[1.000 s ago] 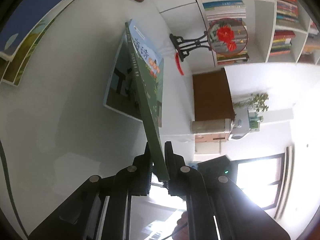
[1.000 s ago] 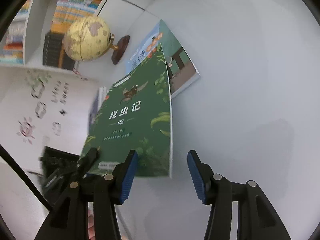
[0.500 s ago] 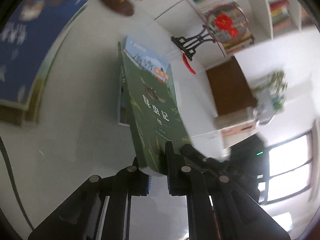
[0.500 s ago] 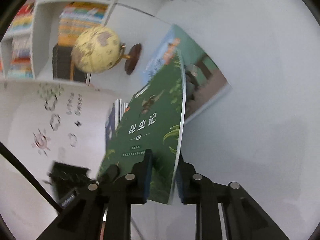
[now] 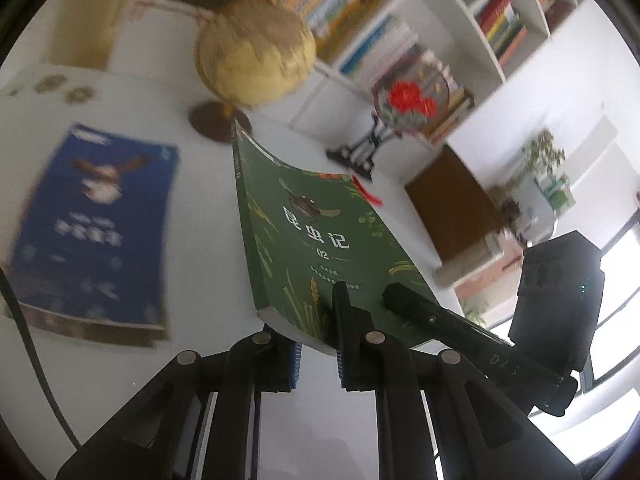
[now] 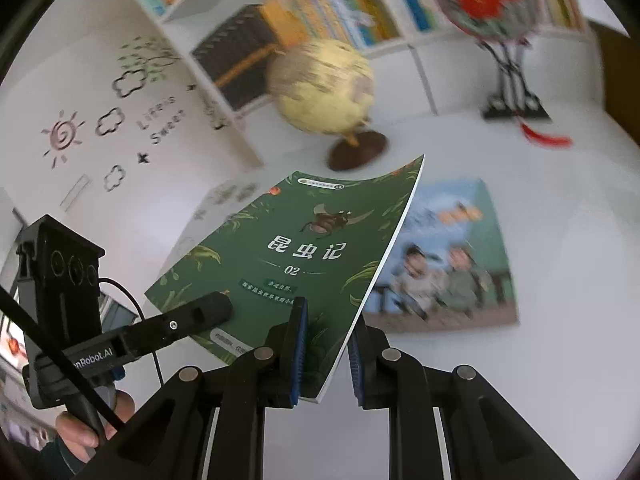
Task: Organize books
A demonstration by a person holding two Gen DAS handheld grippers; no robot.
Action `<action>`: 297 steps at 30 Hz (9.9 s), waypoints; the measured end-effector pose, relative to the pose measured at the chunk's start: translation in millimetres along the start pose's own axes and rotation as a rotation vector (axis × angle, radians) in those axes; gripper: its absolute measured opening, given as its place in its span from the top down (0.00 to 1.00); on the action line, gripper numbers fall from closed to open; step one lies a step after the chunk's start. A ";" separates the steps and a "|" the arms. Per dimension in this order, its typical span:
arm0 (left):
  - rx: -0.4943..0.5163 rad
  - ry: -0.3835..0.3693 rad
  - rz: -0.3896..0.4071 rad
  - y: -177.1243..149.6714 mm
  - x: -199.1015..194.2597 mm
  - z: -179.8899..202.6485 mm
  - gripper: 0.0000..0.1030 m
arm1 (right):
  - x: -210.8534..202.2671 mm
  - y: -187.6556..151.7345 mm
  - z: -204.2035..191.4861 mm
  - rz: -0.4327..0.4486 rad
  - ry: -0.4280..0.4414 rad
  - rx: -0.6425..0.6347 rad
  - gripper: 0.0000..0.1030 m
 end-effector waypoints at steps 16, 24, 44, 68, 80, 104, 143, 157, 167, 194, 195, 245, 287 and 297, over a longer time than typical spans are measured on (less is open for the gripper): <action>-0.089 0.207 0.085 40.6 -19.4 -142.5 0.88 | 142.8 23.2 -86.4 -0.082 0.133 -0.067 0.83; -0.121 0.209 0.034 32.0 3.4 -170.0 0.88 | 179.5 15.3 -82.3 -0.131 0.086 -0.058 0.83; -0.315 0.364 -0.089 -29.6 0.9 -228.7 0.76 | 216.2 -28.7 -52.2 -0.261 0.030 0.035 0.74; -0.178 0.306 0.068 -89.4 -81.1 -6.1 0.29 | -34.5 -68.0 -5.0 -0.127 0.007 0.156 0.54; -0.019 0.314 0.104 -108.6 -83.5 94.9 0.29 | -119.2 -69.4 15.6 -0.046 -0.016 0.117 0.54; 0.138 0.367 0.010 -33.2 53.6 64.7 0.29 | -54.4 -14.5 97.0 -0.043 -0.144 0.117 0.54; 0.145 0.351 -0.141 -54.3 167.5 17.8 0.29 | 24.1 -15.9 202.7 -0.155 -0.416 0.074 0.62; 0.154 0.303 -0.148 -56.8 171.2 27.3 0.29 | 29.4 -22.5 205.0 -0.155 -0.391 0.116 0.62; 0.108 0.266 -0.153 -62.2 173.7 41.6 0.31 | 33.0 -26.3 196.2 -0.139 -0.275 0.180 0.61; -0.411 -0.146 -0.274 -49.0 178.6 48.8 0.90 | 20.5 -29.4 197.2 -0.204 -0.069 0.315 0.56; -0.422 -0.154 -0.277 -47.3 177.9 47.8 0.90 | 19.6 -31.1 197.3 -0.206 -0.048 0.343 0.56; 0.198 0.276 -0.030 -20.0 129.3 71.2 0.85 | 15.5 18.9 130.5 -0.137 -0.185 -0.101 0.86; 0.083 0.457 0.210 34.6 -31.3 -138.4 0.83 | 159.8 16.2 -114.8 -0.090 -0.003 -0.327 0.83; 0.121 0.419 0.150 16.7 -4.7 -154.2 0.82 | 176.3 -0.3 -101.6 -0.115 -0.080 -0.276 0.81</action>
Point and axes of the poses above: each gripper's, at about its wrist camera, not at the fingertips, and x roughly the way its jaws point, z to its right, y to its top, the point moved 9 cm from there along x, roughly the way its jaws point, and after that the axes turned 14 degrees about y, right-handed, at the moved point
